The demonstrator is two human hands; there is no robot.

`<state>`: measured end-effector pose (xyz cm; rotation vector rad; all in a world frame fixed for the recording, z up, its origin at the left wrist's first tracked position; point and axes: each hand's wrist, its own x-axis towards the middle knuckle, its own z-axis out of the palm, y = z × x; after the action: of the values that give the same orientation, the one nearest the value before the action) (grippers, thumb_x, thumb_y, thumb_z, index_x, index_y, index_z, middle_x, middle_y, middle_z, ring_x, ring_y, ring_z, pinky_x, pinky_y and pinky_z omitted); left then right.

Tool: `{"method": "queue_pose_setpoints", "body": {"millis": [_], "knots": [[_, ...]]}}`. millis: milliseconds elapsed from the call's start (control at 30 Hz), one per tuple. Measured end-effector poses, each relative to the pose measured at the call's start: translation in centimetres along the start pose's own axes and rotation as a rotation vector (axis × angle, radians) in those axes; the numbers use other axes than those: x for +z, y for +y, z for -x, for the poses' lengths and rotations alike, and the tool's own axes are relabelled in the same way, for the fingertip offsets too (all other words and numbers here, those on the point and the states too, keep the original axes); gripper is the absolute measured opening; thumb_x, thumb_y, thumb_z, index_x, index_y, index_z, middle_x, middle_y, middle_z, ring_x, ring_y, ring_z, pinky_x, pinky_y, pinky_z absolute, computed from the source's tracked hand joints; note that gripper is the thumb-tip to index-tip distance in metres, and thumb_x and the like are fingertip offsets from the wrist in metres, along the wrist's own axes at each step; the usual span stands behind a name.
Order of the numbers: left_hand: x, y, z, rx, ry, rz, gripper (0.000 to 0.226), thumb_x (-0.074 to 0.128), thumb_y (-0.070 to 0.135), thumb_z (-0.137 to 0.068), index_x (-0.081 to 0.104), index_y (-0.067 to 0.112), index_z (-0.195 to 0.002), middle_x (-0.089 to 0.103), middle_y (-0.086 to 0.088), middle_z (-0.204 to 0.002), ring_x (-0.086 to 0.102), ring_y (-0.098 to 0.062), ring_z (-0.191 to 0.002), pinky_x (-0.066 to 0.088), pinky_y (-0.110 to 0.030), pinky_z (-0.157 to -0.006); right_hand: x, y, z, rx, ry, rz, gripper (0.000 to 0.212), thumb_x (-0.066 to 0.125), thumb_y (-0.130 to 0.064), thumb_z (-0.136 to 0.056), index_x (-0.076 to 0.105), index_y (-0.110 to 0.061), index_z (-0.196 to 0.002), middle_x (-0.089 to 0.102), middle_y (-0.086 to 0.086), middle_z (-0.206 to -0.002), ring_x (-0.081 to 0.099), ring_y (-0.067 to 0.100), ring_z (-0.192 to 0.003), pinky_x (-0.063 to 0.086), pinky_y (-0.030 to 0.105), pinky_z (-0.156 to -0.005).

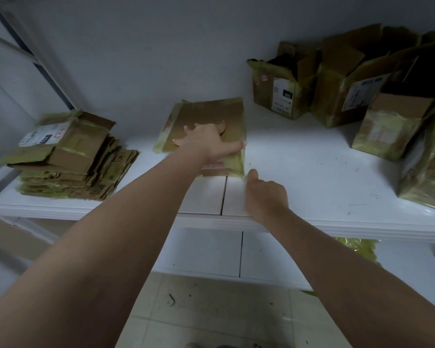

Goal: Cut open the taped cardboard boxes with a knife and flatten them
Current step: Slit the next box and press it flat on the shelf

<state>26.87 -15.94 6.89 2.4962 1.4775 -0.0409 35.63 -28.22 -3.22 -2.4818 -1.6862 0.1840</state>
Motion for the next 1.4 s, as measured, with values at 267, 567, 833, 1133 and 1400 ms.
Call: {"method": "queue_pose_setpoints", "body": {"millis": [267,567,833,1133,1400], "knots": [[-2.8,-2.9,1.9,0.178,-0.076,-0.075,0.074,0.063,0.021,-0.086,0.029,0.023,-0.152,0.041,-0.005,-0.149,0.042,-0.025,-0.132,0.036,-0.027,-0.104,0.7,1.9,1.7,-0.122,0.246,-0.260,0.017,0.032,-0.027,-0.099,0.037,-0.011,-0.102,0.054,0.003,-0.068,0.056,0.032,-0.063,0.036,0.032,-0.056],[-1.3,-6.3,1.6,0.161,-0.042,-0.116,0.082,0.065,0.022,-0.085,0.015,0.022,-0.150,0.027,-0.016,-0.150,0.029,-0.040,-0.137,0.034,-0.043,-0.105,-0.3,4.2,-0.1,0.148,0.337,-0.385,0.028,0.023,-0.039,-0.101,0.044,-0.021,-0.102,0.054,0.001,-0.075,0.049,0.027,-0.068,0.035,0.032,-0.062],[0.8,-6.6,0.8,0.158,0.086,-0.205,0.055,0.027,0.043,-0.103,0.002,0.042,-0.152,0.000,-0.008,-0.163,-0.001,-0.036,-0.148,0.014,-0.053,-0.114,-1.5,4.8,-3.4,0.128,0.316,-0.387,0.031,0.022,-0.041,-0.102,0.047,-0.022,-0.101,0.057,0.002,-0.080,0.051,0.027,-0.071,0.037,0.032,-0.063],[1.8,-6.6,0.4,0.145,0.178,-0.250,0.053,0.028,0.039,-0.104,0.006,0.042,-0.152,0.009,-0.008,-0.162,0.006,-0.036,-0.148,0.022,-0.052,-0.111,-0.7,4.5,-5.1,0.028,0.294,-0.395,0.036,0.023,-0.047,-0.100,0.046,-0.021,-0.091,0.057,0.000,-0.073,0.054,0.024,-0.070,0.039,0.031,-0.062],[2.4,-6.4,0.3,0.134,0.236,-0.314,0.051,0.027,0.039,-0.104,0.007,0.043,-0.151,0.013,-0.006,-0.161,0.011,-0.034,-0.147,0.025,-0.049,-0.112,-0.9,5.3,-5.1,-0.025,0.197,-0.151,0.030,0.017,-0.042,-0.102,0.042,-0.025,-0.101,0.046,-0.006,-0.063,0.051,0.019,-0.062,0.035,0.028,-0.056]]}}
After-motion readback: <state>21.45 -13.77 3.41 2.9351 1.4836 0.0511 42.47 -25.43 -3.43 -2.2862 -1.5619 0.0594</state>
